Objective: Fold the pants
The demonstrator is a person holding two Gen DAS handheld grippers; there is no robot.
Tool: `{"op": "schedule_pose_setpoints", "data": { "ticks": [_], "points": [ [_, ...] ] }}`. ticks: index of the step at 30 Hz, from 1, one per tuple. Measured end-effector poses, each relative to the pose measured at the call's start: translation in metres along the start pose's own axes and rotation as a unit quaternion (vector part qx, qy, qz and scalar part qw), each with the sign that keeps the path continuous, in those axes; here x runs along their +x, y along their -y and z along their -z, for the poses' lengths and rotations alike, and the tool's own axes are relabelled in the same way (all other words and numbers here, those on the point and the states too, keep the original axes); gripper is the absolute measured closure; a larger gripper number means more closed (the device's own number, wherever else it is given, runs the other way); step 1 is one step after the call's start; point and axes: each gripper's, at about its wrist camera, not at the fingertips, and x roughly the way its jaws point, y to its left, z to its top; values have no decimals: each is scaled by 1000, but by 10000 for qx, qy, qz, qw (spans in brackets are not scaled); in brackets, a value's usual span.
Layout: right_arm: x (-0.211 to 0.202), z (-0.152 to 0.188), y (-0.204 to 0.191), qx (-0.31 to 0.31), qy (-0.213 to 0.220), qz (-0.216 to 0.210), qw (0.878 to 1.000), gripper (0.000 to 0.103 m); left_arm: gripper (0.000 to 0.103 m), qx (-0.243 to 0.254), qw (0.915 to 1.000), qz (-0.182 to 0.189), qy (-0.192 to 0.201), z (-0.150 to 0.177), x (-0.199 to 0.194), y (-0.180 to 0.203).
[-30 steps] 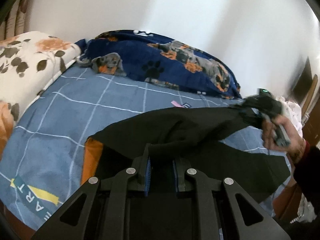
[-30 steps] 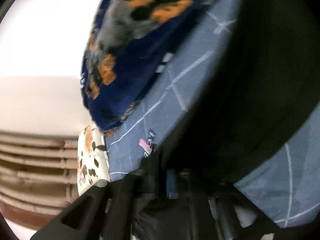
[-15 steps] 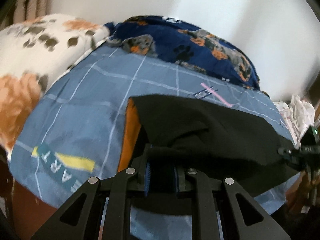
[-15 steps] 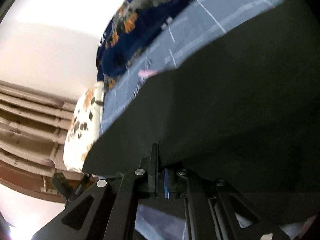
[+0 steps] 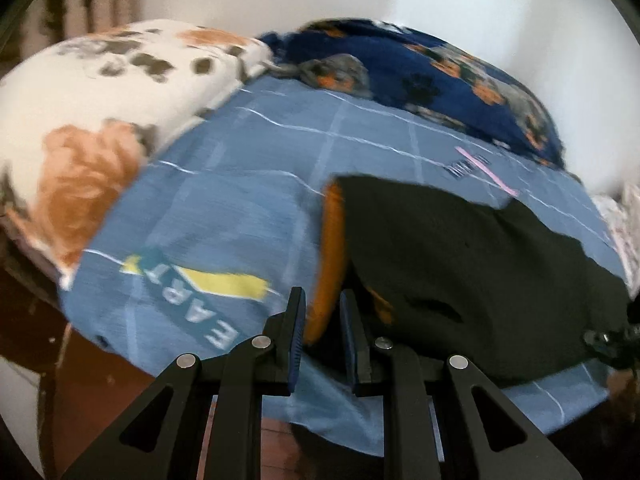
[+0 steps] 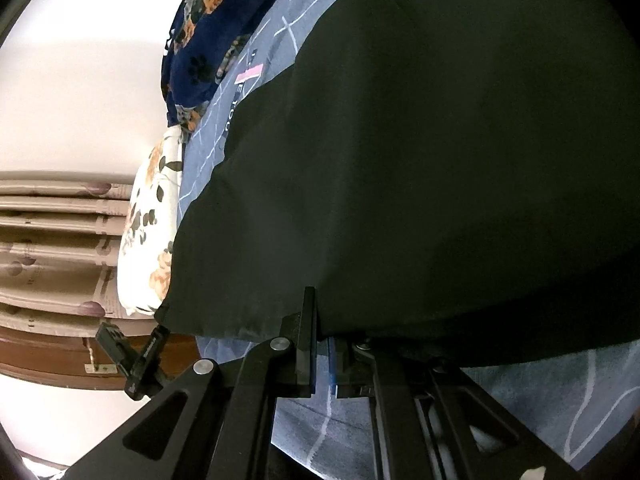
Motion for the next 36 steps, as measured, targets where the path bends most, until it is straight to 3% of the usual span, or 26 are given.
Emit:
{"op": "schedule_pose_setpoints", "data": {
  "ticks": [4, 7, 12, 16, 19, 21, 24, 27, 30, 36],
  "points": [
    [1, 1, 6, 70, -56, -38, 10000, 97, 83, -100, 9978, -396, 521, -14, -26, -3],
    [1, 2, 9, 121, -76, -108, 9998, 97, 83, 149, 9967, -99, 786, -24, -42, 25],
    [2, 2, 11, 241, -137, -299, 9992, 95, 83, 747, 9937, 829, 66, -12, -8, 95],
    [-12, 0, 20, 459, -29, -545, 9975, 91, 83, 1033, 9865, 1085, -666, 15, 34, 128],
    [-41, -5, 32, 597, 380, -605, 9957, 80, 83, 1123, 9850, 1052, -780, 26, 43, 137],
    [-64, -9, 48, 823, 698, -624, 9922, 80, 83, 1176, 9850, 1046, -704, 28, 42, 138],
    [-110, -22, 89, 1339, 1308, -712, 9797, 80, 83, 1102, 9855, 1070, -720, 29, 42, 137],
    [-156, -35, 139, 1902, 1884, -902, 9593, 80, 83, 983, 9864, 1096, -729, 32, 41, 134],
    [-207, -46, 187, 2243, 2561, -809, 9368, 80, 83, 928, 9868, 1108, -735, 30, 43, 134],
    [-272, -48, 248, 2626, 3266, -947, 9030, 88, 83, 953, 9867, 1087, -748, 30, 44, 135]
  ]
}}
